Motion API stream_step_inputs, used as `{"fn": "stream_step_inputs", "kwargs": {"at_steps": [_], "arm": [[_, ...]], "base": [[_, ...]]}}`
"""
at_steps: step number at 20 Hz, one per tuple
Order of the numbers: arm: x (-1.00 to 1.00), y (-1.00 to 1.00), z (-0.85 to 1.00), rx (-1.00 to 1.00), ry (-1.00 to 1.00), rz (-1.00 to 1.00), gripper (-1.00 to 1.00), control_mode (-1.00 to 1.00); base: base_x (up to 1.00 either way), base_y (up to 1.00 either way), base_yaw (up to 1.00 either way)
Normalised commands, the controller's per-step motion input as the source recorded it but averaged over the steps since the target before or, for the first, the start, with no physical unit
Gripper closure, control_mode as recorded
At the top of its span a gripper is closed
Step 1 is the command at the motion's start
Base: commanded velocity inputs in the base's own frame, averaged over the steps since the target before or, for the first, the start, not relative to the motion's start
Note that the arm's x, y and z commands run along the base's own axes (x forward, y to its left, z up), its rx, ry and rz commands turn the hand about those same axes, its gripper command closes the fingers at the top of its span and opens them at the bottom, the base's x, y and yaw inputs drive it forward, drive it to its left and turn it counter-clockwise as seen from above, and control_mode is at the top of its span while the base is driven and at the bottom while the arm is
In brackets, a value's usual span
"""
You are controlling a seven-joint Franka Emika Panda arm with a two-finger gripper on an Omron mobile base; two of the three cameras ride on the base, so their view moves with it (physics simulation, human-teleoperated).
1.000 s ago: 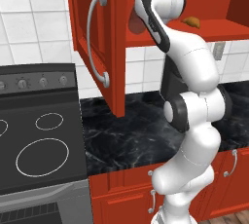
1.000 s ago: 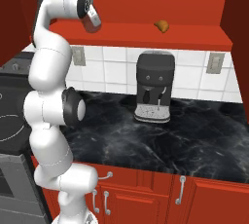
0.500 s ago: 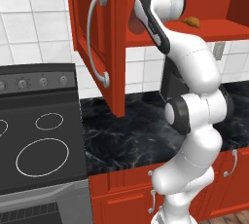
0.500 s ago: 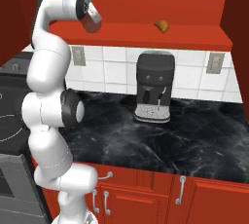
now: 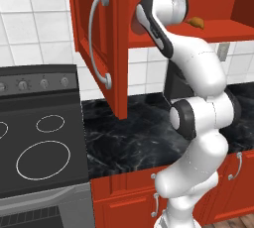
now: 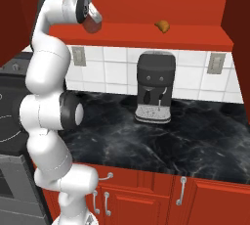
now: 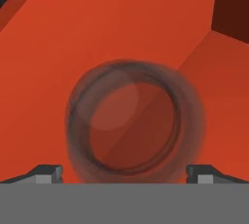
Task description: Pick the candle and jar from the dining table and place them in the open cabinet. Close the cabinet after placing the objects.
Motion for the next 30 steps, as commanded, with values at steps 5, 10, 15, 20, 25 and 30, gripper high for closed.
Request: {"fn": "stream_step_inputs", "kwargs": {"at_steps": [5,10,15,20,25,30], "arm": [[0.51,0.00,0.00,0.00,0.00,0.01,-1.00,-1.00],[0.58,0.00,0.00,0.00,0.00,0.05,-1.00,-1.00],[0.41,0.00,0.01,0.00,-0.01,0.05,-1.00,-1.00],[0.00,0.00,0.15,-0.01,-0.09,0.03,-1.00,-1.00],[-0.22,0.00,0.03,0.00,-0.08,0.03,-1.00,-1.00],[-0.27,0.00,-0.01,0.00,-0.03,0.02,-1.00,-1.00]], "base": [[0.00,0.00,0.00],[0.00,0.00,0.00],[0.00,0.00,0.00],[0.00,0.00,0.00],[0.00,0.00,0.00],[0.00,0.00,0.00]]}}
